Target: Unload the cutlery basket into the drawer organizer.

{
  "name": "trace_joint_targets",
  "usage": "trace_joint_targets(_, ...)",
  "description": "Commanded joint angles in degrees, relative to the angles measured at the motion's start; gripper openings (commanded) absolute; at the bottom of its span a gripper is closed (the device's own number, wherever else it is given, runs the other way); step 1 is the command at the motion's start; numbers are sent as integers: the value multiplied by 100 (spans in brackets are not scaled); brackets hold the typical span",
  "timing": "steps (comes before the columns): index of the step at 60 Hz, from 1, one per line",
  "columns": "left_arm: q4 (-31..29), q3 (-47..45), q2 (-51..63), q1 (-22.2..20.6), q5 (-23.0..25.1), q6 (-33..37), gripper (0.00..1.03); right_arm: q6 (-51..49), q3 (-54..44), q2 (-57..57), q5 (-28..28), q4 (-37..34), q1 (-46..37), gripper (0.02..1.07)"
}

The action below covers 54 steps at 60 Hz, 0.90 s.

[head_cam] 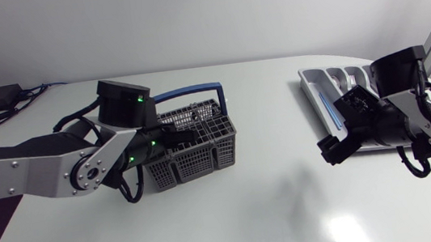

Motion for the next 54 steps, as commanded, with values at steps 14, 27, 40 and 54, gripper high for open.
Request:
trace_joint_targets(14, 42, -192, -345, 82, 265, -289, 4, 110, -137, -89, 44, 40, 60, 102)
trace_joint_targets(27, 69, -175, -433, 91, 353, -368, 4, 119, -155, -116, 44, 40, 95, 102)
trace_joint_targets(40, 42, -192, -652, 109, 502, -456, 4, 119, -181, -133, 70, 40, 139, 102)
trace_joint_targets(54, 25, -219, -881, 118, 511, -377, 4, 101, -208, -204, 79, 31, 192, 102)
